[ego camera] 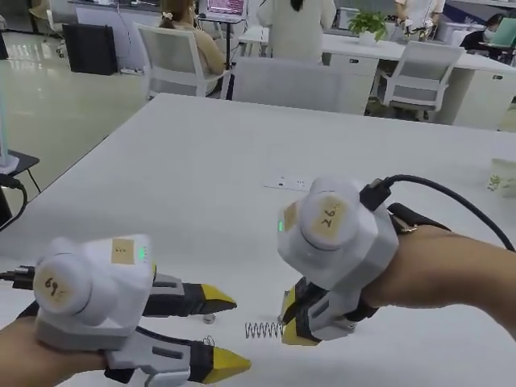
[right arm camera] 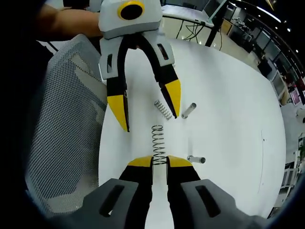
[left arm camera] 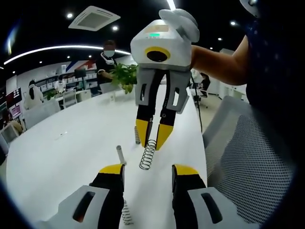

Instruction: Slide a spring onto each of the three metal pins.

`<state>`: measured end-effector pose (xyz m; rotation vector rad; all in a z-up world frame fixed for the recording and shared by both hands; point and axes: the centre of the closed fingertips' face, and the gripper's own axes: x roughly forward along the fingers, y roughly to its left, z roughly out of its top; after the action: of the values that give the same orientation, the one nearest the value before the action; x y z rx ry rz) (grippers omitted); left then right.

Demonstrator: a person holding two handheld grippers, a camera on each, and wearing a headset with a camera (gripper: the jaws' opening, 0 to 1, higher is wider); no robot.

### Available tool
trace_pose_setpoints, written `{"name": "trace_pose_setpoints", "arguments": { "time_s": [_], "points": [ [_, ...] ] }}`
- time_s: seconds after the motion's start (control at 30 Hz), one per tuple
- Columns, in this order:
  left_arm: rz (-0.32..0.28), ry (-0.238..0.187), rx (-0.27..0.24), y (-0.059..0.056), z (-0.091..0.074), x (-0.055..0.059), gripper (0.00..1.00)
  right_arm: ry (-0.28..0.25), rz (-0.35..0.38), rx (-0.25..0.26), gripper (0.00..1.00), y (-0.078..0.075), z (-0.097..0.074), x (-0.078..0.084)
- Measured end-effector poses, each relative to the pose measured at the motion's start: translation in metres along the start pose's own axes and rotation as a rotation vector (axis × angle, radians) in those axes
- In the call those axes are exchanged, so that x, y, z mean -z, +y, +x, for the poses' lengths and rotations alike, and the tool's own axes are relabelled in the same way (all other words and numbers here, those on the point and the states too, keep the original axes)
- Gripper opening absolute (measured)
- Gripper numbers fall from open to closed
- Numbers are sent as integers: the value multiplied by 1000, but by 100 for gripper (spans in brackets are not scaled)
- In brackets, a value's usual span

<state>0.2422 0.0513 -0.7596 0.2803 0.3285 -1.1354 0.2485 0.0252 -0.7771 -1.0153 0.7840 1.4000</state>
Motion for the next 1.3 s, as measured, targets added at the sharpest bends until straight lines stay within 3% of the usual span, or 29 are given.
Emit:
{"name": "trace_pose_setpoints", "arguments": {
  "time_s": [0.97,1.3],
  "points": [
    [76,12,15,-4,7,1,7,-1,-43,-18,8,6,0,-10],
    [111,29,14,-4,7,5,3,0,-46,-19,8,7,0,-10]
  ]
}}
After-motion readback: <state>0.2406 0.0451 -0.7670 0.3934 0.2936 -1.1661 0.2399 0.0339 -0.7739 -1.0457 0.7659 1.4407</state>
